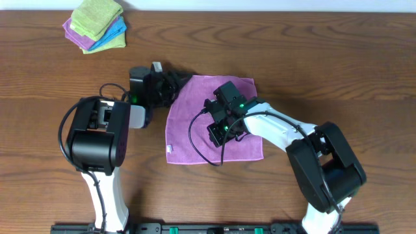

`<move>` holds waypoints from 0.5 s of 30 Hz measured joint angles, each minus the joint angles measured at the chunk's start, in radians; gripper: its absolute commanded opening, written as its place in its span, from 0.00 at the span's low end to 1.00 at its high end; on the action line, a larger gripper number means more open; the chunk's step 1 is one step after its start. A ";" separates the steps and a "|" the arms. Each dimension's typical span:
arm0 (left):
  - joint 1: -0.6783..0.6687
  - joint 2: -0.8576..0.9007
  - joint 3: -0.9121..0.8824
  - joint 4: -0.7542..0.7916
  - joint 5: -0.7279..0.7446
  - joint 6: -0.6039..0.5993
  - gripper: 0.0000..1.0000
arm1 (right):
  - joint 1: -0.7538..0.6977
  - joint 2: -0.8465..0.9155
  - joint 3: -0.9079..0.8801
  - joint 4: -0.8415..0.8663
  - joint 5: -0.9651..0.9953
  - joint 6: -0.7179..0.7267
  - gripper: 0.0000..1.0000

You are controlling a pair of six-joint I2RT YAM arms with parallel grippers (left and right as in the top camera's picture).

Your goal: Fold the cloth

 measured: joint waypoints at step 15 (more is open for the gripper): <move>0.122 0.010 0.044 0.148 0.124 -0.020 0.59 | 0.000 0.002 0.005 -0.013 0.007 0.000 0.02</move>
